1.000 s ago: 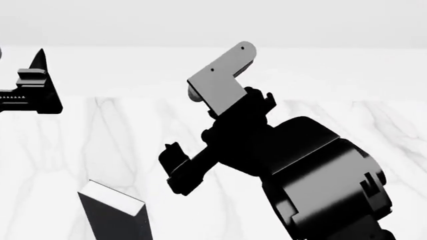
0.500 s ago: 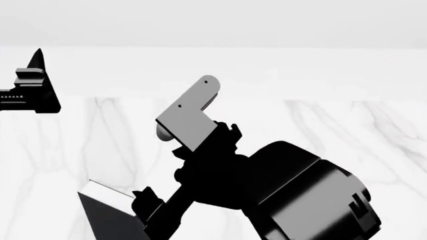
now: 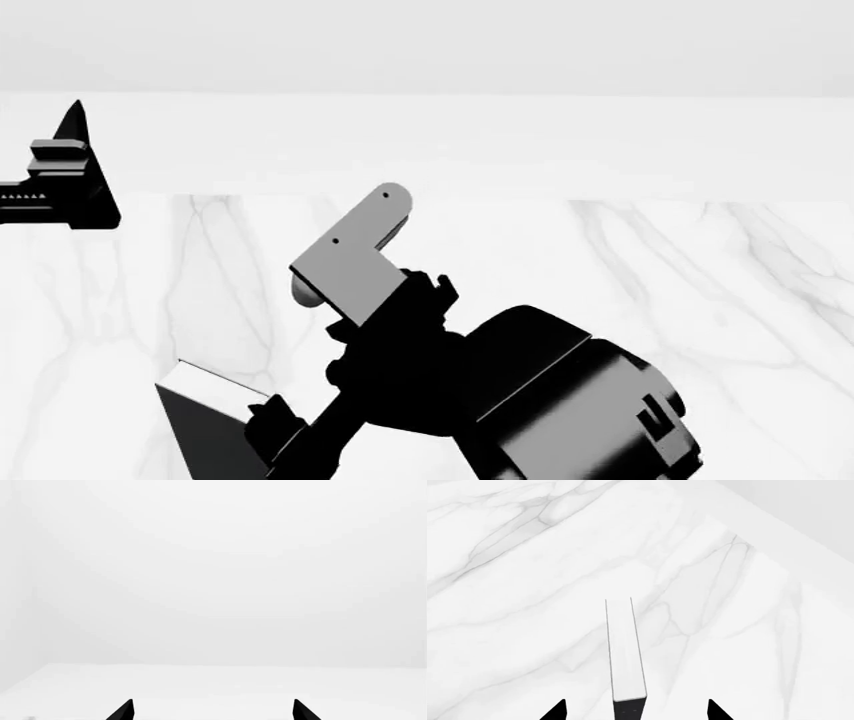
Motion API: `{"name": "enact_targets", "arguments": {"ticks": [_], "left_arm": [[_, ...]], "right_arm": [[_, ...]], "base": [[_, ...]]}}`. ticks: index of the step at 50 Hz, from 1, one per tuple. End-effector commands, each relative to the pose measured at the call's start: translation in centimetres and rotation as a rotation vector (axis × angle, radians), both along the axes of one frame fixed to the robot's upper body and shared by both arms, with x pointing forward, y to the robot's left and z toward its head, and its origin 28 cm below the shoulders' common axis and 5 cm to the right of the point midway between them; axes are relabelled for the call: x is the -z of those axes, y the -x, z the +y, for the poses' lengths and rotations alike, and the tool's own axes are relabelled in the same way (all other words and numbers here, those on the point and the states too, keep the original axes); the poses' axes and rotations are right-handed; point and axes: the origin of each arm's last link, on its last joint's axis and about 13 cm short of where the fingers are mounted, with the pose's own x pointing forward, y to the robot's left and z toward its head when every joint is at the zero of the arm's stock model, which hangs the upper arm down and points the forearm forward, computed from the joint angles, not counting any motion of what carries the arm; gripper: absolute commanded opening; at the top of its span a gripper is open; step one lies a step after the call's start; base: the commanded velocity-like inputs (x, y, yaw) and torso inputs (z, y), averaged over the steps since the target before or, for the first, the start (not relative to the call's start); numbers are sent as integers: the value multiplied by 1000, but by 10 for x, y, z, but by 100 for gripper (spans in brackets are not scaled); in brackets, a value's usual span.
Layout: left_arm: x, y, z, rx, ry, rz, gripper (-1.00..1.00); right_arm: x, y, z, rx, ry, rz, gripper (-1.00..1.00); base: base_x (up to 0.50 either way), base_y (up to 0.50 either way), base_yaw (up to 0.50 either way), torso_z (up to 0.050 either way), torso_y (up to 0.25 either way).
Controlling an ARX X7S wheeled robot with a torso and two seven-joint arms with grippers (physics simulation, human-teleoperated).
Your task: Pick up the book on the left and place it on top of the shelf.
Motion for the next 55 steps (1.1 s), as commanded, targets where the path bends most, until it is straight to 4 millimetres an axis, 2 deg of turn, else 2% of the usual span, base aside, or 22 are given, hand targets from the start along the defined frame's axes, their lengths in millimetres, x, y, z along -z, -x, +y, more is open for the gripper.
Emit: {"name": "enact_targets", "arguments": {"ticks": [1,5,14,32,55], "left_arm": [[1,0,1,-2,1,1,100],[1,1,0,-1,0,0,100],[1,0,1,-1,0,1,100],[0,3,2,-7,1,-4,100],[1,4,4,-10,1,-5,100]], "right_arm": [[13,-9,7,7,11,17,100],[17,-11,11,2,21,23,100],[38,-18,22,-4,39,54,100],[60,-22,29,-8,61,98,100],[78,-27,35,-19,79,128,100]], "base": [[0,0,0,0,0],[0,0,0,0,0],[0,0,0,0,0],[0,0,0,0,0],[0,0,0,0,0]]}}
